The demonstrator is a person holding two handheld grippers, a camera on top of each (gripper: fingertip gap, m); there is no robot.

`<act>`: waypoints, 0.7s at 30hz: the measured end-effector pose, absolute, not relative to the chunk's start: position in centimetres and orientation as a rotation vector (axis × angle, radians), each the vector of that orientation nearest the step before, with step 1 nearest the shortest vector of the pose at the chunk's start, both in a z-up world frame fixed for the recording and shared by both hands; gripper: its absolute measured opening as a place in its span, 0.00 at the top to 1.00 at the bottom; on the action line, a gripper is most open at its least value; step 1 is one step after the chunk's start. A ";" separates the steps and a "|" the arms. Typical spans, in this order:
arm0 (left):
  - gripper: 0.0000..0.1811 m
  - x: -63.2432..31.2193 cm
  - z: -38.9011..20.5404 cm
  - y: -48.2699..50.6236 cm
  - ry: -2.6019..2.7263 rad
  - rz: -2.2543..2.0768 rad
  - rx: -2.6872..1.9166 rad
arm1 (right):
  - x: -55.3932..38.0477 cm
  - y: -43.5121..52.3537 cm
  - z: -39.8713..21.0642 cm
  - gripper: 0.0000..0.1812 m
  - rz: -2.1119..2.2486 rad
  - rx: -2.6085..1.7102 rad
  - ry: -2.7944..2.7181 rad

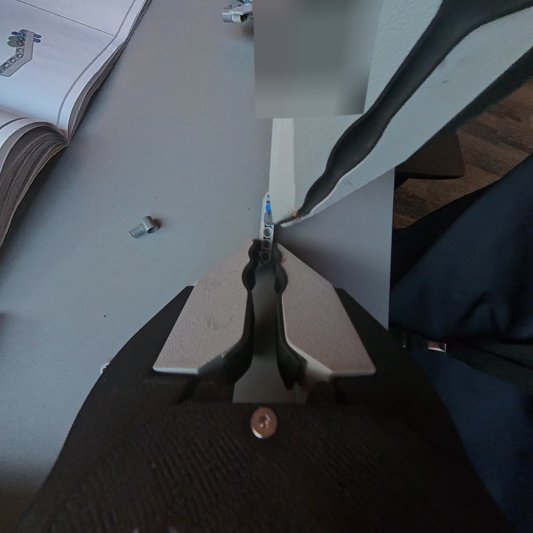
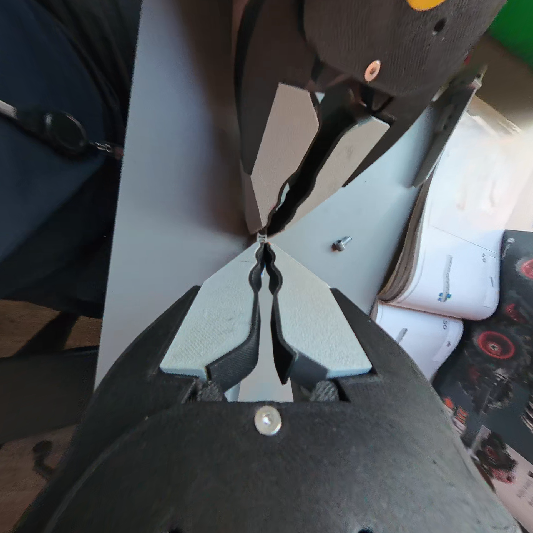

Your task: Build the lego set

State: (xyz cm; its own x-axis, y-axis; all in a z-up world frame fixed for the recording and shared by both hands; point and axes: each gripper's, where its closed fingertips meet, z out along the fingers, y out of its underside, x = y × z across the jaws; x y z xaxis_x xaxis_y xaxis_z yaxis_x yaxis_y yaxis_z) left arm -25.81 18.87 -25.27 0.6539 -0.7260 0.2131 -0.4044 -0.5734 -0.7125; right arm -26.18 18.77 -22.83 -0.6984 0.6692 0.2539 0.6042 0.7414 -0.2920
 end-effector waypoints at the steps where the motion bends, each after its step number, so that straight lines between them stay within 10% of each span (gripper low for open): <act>1: 0.97 -25.8 -25.3 18.9 0.872 -0.658 -2.236 | -26.1 18.7 -23.1 1.00 0.277 -1.000 -2.617; 21: 0.97 -25.8 -25.3 18.8 0.878 -0.669 -2.235 | -25.6 19.2 -23.4 1.00 0.286 -1.027 -2.600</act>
